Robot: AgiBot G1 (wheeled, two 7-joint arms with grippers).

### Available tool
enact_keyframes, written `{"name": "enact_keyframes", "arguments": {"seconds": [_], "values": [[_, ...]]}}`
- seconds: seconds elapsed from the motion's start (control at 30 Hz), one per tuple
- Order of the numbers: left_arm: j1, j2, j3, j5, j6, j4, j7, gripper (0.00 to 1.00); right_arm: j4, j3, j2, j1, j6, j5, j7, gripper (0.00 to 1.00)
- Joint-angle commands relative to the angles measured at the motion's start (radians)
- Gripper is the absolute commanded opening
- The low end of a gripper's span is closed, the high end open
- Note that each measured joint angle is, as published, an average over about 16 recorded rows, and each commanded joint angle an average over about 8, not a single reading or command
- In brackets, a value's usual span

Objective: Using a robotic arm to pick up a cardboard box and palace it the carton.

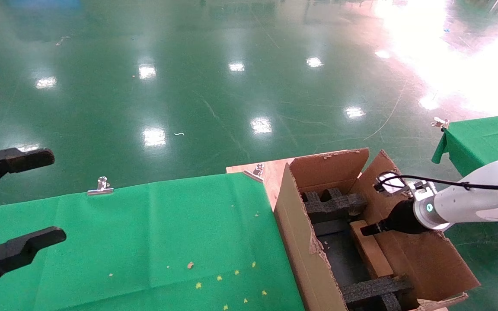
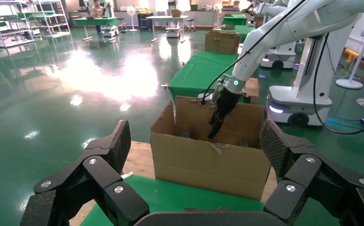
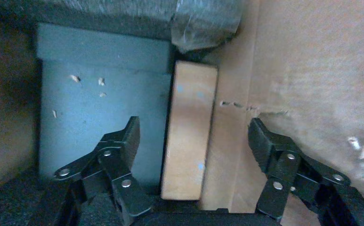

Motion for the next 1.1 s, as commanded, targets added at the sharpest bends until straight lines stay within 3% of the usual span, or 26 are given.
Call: {"name": "enact_keyframes", "arguments": {"seconds": [0.03, 0.23, 0.4, 0.67, 0.9, 1.1], "values": [[0.0, 0.0, 0.0, 0.0, 0.0, 0.0, 0.0, 1.0, 0.006, 0.0, 0.006, 0.008, 0.0, -0.001, 0.002, 1.0], [0.0, 0.0, 0.0, 0.0, 0.0, 0.0, 0.0, 1.0, 0.115, 0.031, 0.058, 0.117, 0.028, -0.004, -0.007, 1.0], [0.0, 0.0, 0.0, 0.0, 0.0, 0.0, 0.0, 1.0, 0.313, 0.087, 0.135, 0.217, 0.048, 0.022, -0.052, 1.0], [0.0, 0.0, 0.0, 0.0, 0.0, 0.0, 0.0, 1.0, 0.607, 0.215, 0.251, 0.261, -0.023, 0.215, -0.189, 1.0], [0.0, 0.0, 0.0, 0.0, 0.0, 0.0, 0.0, 1.0, 0.673, 0.273, 0.28, 0.255, -0.073, 0.324, -0.233, 1.0], [0.0, 0.0, 0.0, 0.0, 0.0, 0.0, 0.0, 1.0, 0.655, 0.277, 0.271, 0.242, -0.075, 0.307, -0.231, 1.0]]}}
